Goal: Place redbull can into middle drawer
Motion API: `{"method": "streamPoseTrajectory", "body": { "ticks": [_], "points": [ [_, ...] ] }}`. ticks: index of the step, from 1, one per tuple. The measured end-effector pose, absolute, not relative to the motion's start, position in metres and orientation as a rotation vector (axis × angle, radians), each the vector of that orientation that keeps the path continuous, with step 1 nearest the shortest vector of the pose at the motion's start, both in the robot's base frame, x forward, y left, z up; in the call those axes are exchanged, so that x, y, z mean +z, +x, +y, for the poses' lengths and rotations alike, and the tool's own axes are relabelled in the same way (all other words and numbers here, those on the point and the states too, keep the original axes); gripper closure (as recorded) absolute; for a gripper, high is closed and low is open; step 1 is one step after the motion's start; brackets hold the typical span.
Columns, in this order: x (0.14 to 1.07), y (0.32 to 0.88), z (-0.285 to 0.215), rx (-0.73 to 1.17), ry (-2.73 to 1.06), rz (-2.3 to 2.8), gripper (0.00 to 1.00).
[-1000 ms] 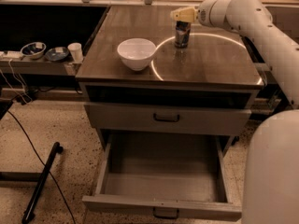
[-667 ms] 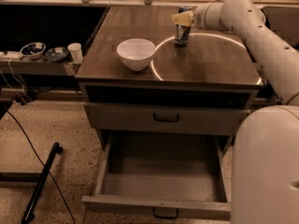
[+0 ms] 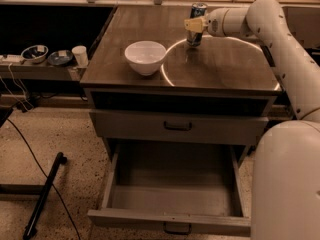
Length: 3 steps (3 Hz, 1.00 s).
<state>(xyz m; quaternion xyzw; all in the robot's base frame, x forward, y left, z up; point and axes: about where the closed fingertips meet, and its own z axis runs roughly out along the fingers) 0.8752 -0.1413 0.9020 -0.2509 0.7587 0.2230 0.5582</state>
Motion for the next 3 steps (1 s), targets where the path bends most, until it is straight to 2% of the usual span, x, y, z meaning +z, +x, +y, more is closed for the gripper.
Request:
{"method": "streamPoseTrajectory", "body": {
  "ticks": [1,3],
  "points": [
    [0.960,0.824,-0.125,0.644,-0.737,1.615,1.00],
    [1.028,0.677,-0.137,0.562,-1.021,1.443,1.00]
  ]
}}
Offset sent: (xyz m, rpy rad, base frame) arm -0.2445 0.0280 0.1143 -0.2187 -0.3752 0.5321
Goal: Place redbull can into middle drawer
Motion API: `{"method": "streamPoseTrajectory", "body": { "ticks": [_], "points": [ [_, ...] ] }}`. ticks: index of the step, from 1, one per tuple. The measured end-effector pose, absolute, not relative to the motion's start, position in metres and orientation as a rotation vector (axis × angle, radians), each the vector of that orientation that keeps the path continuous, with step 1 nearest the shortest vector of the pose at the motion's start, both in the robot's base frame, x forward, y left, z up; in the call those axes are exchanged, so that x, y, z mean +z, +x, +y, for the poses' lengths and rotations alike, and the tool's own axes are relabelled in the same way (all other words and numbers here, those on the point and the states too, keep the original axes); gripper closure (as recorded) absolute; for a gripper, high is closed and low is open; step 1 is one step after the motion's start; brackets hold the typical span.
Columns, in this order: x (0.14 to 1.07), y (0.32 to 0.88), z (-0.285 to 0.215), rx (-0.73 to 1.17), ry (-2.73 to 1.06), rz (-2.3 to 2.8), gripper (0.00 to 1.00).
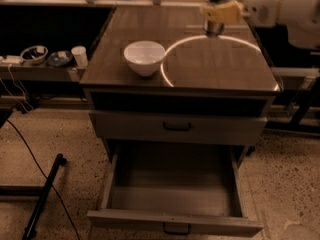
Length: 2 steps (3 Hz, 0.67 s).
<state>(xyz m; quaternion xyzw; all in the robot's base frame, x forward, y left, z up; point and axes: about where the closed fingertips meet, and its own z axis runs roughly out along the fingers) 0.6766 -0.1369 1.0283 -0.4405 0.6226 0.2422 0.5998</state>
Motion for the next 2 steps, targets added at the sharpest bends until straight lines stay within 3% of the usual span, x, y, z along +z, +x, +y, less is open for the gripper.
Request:
{"method": "streamPoseTrajectory", "body": {
  "ticks": [2],
  "points": [
    [0.9892,0.6602,-0.1569,0.607,-0.997,1.513,1.00]
  ]
}}
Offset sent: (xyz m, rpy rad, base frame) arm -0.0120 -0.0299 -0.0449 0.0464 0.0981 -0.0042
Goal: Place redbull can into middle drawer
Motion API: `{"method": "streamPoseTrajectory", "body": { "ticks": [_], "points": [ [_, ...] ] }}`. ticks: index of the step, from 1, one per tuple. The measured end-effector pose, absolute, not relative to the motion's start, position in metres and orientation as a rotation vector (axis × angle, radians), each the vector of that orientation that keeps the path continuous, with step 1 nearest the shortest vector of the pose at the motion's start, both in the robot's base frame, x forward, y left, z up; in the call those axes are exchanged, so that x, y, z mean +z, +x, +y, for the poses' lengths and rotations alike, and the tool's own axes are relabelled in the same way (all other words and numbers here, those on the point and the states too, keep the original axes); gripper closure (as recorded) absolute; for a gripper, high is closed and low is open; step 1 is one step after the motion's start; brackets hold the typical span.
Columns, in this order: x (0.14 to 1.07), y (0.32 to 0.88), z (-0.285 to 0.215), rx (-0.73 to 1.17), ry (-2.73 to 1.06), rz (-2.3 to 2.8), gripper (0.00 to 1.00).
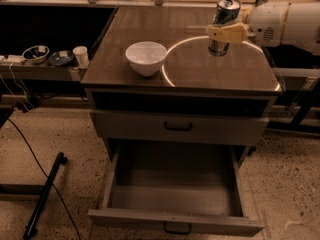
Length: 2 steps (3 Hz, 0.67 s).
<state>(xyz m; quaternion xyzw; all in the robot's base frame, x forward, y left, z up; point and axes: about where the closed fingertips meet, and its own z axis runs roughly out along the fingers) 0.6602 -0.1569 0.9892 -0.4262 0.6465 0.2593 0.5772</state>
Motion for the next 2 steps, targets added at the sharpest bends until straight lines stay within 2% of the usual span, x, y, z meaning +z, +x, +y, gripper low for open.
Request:
{"method": "streamPoseTrajectory", "body": {
  "ticks": [1,2],
  "points": [
    [0.952,0.626,-0.143,0.786,-1.031,1.458,1.00],
    [0.892,0.555,-0.125,0.969,-1.154,1.488,1.00]
  ]
}}
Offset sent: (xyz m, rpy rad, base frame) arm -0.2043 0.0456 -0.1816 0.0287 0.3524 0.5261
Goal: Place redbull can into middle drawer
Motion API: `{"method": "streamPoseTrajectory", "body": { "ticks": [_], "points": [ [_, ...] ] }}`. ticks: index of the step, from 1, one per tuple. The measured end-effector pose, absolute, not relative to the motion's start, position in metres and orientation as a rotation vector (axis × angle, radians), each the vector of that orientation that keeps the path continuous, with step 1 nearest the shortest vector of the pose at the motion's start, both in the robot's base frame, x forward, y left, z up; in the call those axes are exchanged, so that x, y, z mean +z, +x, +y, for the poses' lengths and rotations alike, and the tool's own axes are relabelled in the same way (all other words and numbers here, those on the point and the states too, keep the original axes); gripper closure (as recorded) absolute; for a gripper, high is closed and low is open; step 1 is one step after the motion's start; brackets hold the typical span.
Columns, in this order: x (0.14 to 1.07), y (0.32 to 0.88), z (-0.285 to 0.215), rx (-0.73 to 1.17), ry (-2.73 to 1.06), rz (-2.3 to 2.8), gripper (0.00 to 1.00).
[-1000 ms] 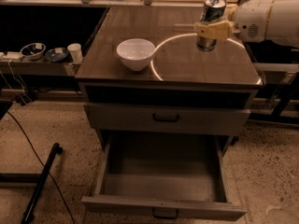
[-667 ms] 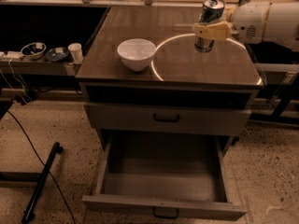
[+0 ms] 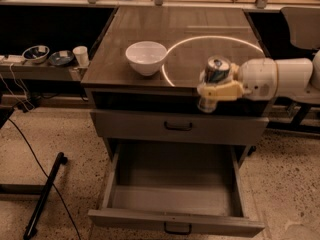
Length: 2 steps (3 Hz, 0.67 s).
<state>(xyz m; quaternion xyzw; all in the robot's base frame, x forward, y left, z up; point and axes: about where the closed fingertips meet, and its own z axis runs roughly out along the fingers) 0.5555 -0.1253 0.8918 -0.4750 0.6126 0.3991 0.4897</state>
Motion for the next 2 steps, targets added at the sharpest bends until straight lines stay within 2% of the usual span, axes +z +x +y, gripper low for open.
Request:
{"method": "streamPoseTrajectory", "body": {
  "ticks": [1,2],
  "points": [
    [0.874,0.538,-0.114,1.027,-1.194,1.504,1.00],
    [0.852,0.548,-0.117,0.966,-1.161,1.530,1.00]
  ]
}}
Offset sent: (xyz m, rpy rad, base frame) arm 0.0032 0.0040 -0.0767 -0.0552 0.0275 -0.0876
